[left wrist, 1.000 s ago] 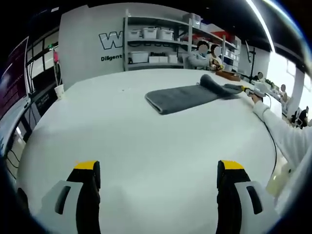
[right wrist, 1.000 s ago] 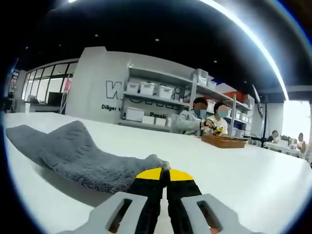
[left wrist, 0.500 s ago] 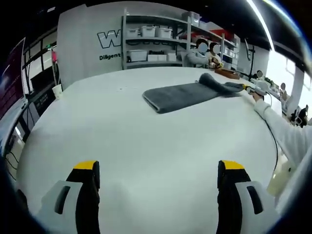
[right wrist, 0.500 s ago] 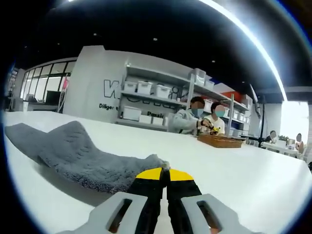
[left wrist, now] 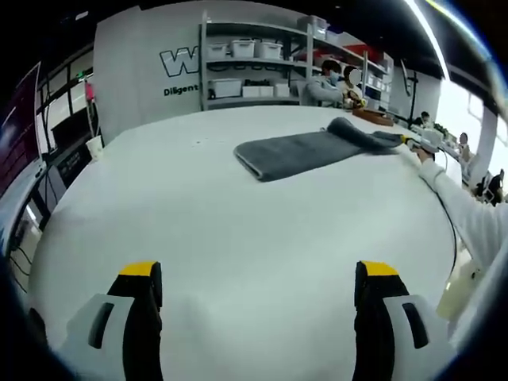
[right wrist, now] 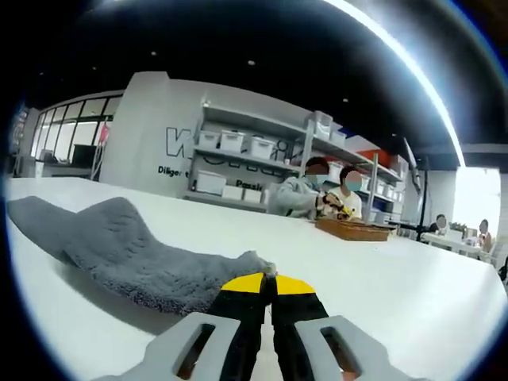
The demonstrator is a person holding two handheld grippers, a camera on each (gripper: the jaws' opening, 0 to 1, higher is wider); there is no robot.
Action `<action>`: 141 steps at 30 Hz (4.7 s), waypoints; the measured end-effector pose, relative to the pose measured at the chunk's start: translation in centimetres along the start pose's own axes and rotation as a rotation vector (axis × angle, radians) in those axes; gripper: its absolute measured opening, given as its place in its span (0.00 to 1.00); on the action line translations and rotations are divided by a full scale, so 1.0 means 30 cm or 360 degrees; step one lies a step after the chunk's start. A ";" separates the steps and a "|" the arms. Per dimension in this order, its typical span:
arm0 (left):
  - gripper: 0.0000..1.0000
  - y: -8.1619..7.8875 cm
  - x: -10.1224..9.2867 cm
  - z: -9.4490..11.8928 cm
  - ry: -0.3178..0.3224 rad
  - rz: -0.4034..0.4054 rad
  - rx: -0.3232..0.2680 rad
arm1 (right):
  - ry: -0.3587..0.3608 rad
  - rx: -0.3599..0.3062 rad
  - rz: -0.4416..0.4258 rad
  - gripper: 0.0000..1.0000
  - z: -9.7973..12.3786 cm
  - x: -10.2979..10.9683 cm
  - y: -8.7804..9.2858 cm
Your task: Open the folded towel by lifting each exposed corner and separating the folded layers until the towel lies flat within the target outline without major curled edges
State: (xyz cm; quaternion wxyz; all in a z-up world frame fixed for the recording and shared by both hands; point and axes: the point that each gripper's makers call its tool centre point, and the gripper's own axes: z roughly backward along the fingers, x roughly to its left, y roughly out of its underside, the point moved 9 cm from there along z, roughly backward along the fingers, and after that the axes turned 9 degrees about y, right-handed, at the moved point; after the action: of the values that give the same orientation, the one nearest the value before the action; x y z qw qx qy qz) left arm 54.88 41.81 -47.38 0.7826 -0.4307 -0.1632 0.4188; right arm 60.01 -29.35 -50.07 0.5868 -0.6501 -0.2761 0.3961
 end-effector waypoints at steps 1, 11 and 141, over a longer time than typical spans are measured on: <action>0.99 0.000 -0.001 -0.001 0.0002 0.0000 0.0002 | 0.0000 0.0000 0.0003 0.00 0.000 -0.002 0.000; 0.99 0.000 -0.005 -0.015 -0.0004 -0.0001 0.0018 | 0.0015 0.0001 0.0022 0.00 0.002 -0.033 0.004; 0.99 -0.001 -0.054 0.009 0.0135 -0.0044 -0.0064 | -0.0293 0.0216 -0.0153 0.99 0.280 0.052 0.024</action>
State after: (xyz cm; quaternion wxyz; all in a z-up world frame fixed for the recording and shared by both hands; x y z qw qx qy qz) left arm 53.76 40.67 -47.02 0.7858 -0.4614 -0.1440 0.3859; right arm 53.71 -23.61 -51.05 0.6200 -0.5557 -0.3321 0.4432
